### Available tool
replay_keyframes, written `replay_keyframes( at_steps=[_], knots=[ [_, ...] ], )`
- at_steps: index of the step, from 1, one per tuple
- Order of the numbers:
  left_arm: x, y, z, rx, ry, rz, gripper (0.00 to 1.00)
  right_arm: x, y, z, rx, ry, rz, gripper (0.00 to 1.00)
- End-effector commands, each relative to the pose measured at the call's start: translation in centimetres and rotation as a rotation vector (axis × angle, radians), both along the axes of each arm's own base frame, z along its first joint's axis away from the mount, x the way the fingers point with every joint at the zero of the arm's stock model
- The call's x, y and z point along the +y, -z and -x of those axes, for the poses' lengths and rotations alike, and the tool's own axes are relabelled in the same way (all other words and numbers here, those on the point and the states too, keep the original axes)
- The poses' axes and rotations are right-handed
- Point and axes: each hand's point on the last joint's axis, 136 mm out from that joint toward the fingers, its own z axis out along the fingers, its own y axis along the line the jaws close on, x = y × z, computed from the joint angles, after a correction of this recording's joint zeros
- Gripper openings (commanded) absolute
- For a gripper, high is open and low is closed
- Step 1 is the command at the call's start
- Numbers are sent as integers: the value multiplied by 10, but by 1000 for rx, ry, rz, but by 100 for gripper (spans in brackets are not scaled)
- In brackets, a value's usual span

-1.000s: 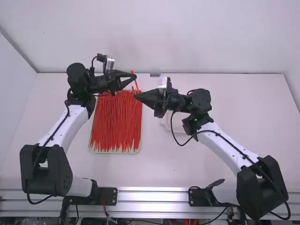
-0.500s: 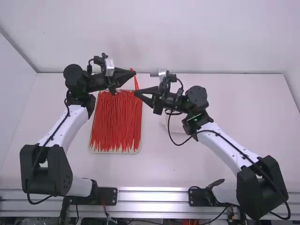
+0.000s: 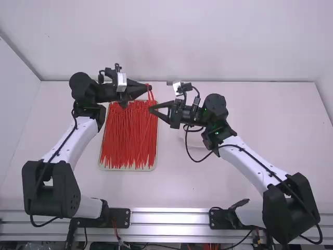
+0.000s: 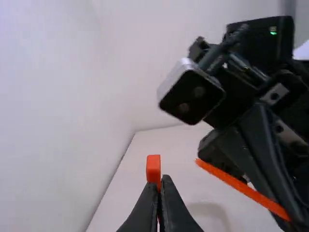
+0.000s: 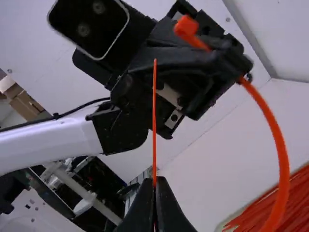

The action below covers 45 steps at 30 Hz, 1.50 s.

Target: Fasten the cable tie

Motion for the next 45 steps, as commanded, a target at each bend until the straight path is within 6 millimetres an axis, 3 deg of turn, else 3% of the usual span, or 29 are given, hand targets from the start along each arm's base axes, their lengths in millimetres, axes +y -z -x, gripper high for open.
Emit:
replay_keyframes(
  at_steps=[1,25,45],
  knots=[
    [-3,0,15,-113,82,-42,2,2,-8,-3,37,3,-16,0],
    [-3,-1,13,-130,69,-40,2,1,-5,-8,128,23,-21,0],
    [-3,-1,14,-129,72,-41,2,-1,-18,-13,121,55,-71,0]
  ],
)
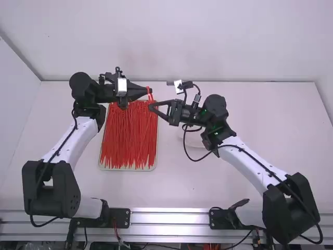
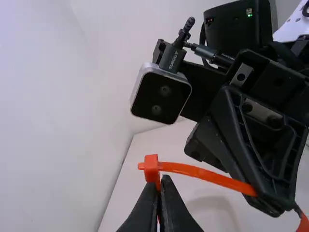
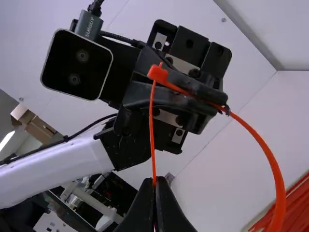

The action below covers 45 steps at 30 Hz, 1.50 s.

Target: Fasten the cable tie

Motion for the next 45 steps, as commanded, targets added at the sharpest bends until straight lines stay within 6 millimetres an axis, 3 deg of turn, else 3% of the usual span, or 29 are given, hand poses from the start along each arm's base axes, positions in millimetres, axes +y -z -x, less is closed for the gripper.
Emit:
replay_keyframes(
  at_steps=[1,8,19,22,31,37,45],
  knots=[
    [-2,-4,6,-43,31,-13,2,-1,-11,-9,-4,37,-23,0],
    [-2,5,14,-148,86,-43,2,-2,-12,-11,0,48,-29,0],
    [-2,6,12,-137,76,-40,2,-1,-9,-8,10,29,-19,0],
    [-2,7,12,-129,75,-40,2,0,-6,-2,128,-20,-24,0],
    [-2,8,12,-116,77,-40,2,1,5,-4,208,-17,2,0],
    [-3,8,12,-119,78,-40,1,-1,4,-11,303,19,-27,0],
    [-14,8,18,-120,111,-38,2,-3,-13,-13,327,19,-95,0]
  ],
)
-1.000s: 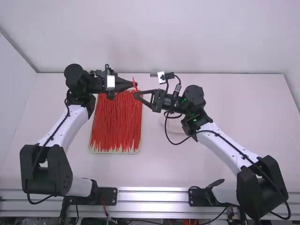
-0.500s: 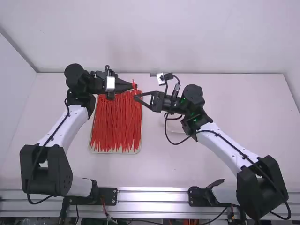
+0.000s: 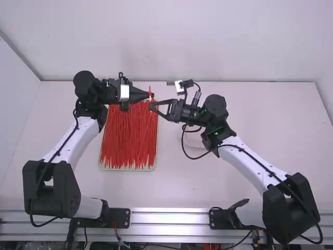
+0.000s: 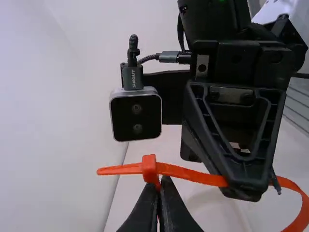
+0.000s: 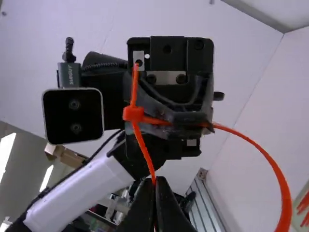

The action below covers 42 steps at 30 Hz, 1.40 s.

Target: Fasten the cable tie

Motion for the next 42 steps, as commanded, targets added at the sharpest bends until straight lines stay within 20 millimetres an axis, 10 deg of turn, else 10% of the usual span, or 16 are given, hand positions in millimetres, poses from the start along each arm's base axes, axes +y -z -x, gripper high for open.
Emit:
replay_keyframes(
  at_steps=[1,27,29,33,42],
  knots=[
    [-5,-4,10,-32,55,-9,2,-3,-14,-12,23,50,-40,0],
    [-11,19,24,-161,109,-18,2,-23,-28,-44,112,208,-132,0],
    [-11,18,22,-159,100,-17,2,-24,-27,-43,110,197,-127,7],
    [-5,17,18,-122,76,-17,2,-25,-25,-36,104,143,-106,62],
    [-8,15,22,0,99,-16,2,-32,-21,-32,95,87,-81,70]
  ],
)
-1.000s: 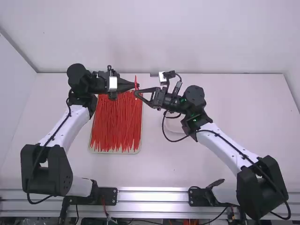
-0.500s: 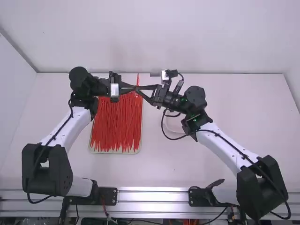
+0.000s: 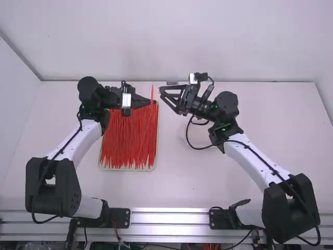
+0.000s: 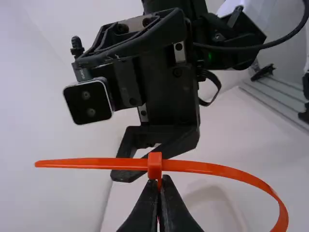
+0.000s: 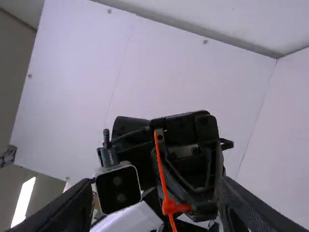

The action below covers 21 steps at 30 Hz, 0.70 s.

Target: Fasten the cable tie

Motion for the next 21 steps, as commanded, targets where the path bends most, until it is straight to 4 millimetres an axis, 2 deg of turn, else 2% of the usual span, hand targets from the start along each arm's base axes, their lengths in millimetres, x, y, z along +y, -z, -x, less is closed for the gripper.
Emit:
replay_keyframes(
  at_steps=[1,7,16,18,19,20,21],
  knots=[
    [-4,-5,10,43,38,-7,2,0,-5,1,-18,-22,0,68],
    [-5,-5,11,123,43,-9,2,0,-5,4,-19,-35,4,67],
    [-24,-2,22,135,102,-13,2,3,-4,6,-23,-43,6,66],
    [-27,-1,24,137,111,-13,2,4,-4,7,-23,-45,6,60],
    [-27,0,24,140,110,-13,2,4,-4,6,-23,-44,6,53],
    [-27,0,24,140,110,-13,2,4,-4,6,-23,-44,6,53],
    [-27,0,23,144,103,-11,2,3,-4,6,-23,-41,6,48]
  ],
)
